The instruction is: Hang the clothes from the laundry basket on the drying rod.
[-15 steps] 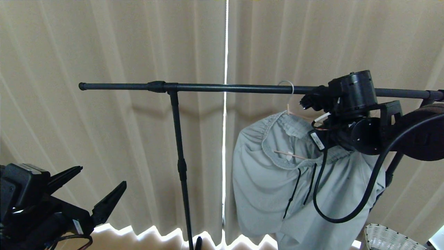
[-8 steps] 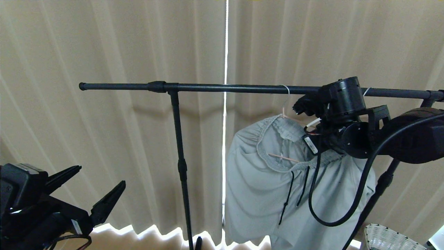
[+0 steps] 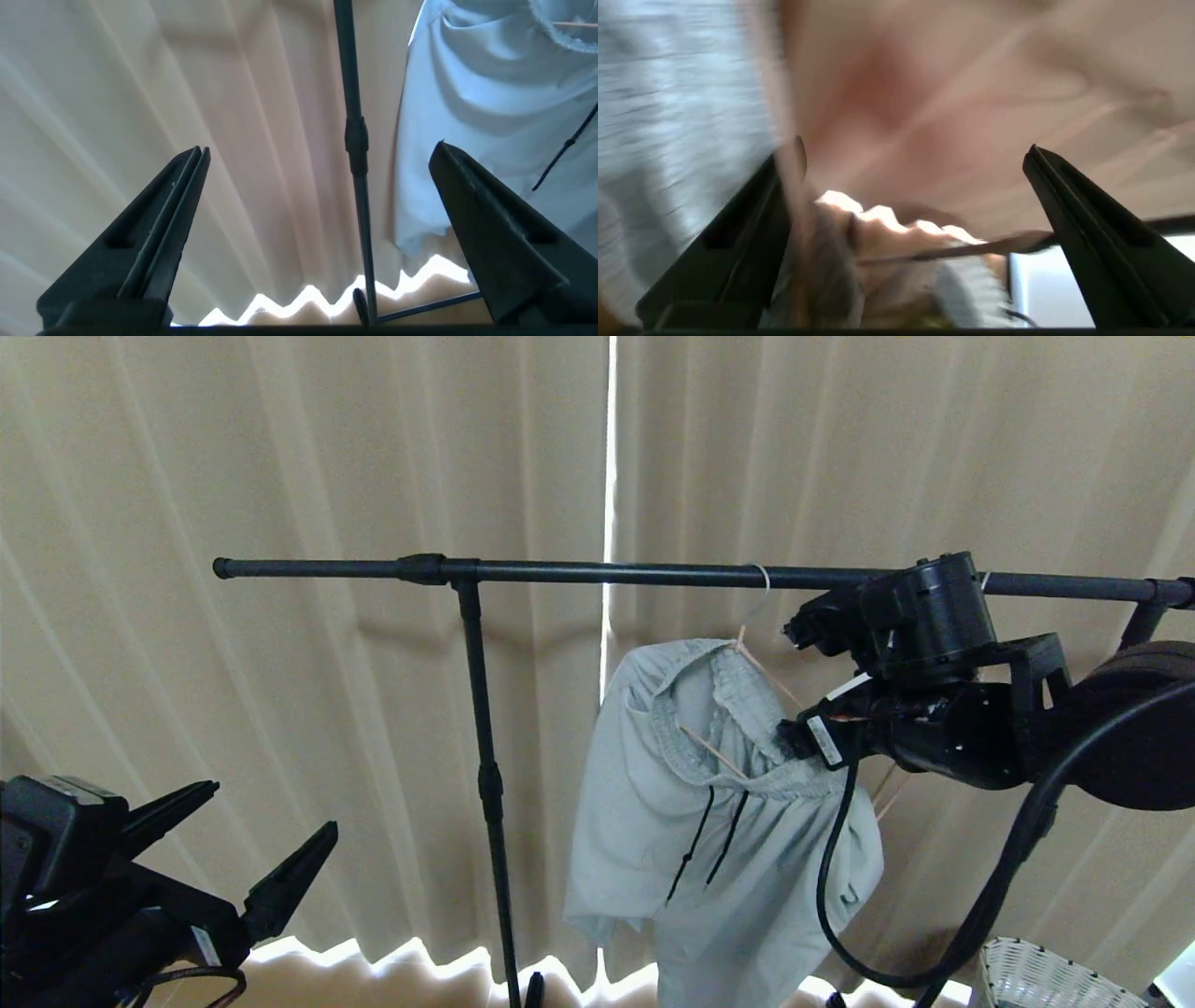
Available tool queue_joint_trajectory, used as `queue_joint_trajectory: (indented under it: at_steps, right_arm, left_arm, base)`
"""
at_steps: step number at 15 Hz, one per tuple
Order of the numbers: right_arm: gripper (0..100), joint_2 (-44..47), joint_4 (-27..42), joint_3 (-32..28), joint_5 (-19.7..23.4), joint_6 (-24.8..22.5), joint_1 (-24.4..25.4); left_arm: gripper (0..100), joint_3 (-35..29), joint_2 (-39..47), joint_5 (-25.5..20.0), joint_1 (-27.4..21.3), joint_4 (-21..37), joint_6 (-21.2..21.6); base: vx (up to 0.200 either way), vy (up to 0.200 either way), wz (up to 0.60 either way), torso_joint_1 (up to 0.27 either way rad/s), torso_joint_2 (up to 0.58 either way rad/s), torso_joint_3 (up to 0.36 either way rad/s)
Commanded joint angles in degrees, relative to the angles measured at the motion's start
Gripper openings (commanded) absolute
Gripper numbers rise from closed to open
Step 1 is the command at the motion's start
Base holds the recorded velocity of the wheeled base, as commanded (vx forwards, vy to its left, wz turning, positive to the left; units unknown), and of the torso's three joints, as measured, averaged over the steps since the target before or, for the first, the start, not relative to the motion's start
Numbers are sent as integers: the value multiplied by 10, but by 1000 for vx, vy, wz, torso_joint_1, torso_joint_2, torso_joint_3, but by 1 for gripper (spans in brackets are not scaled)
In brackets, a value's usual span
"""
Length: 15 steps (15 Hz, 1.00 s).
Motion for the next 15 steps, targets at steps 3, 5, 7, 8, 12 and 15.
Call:
queue_joint_trajectory:
  at_steps: [3,5,7,8,12,15]
  right_arm:
    - [100,-49,-10,25,33,25,7]
    - [100,-56,-29,39,47,28,7]
    - [100,-77,-129,100,75,26,6]
    - [100,-82,-161,117,79,25,7]
    - [100,-119,-201,142,88,25,6]
    - [100,-194,-200,192,84,18,5]
  left_arm:
    - [100,0,0,0,1,0,0]
    - [100,0,-1,0,1,0,0]
    - [100,0,-22,0,3,1,-2]
    - [100,0,-31,0,3,1,-2]
    - [100,0,-66,0,4,2,-1]
    - [100,-1,-111,0,5,5,2]
  base:
    - [0,0,0,0,0,0]
    - [0,0,0,0,0,0]
    - [0,0,0,0,0,0]
    - [0,0,0,0,0,0]
    - [0,0,0,0,0,0]
    - [0,0,0,0,0,0]
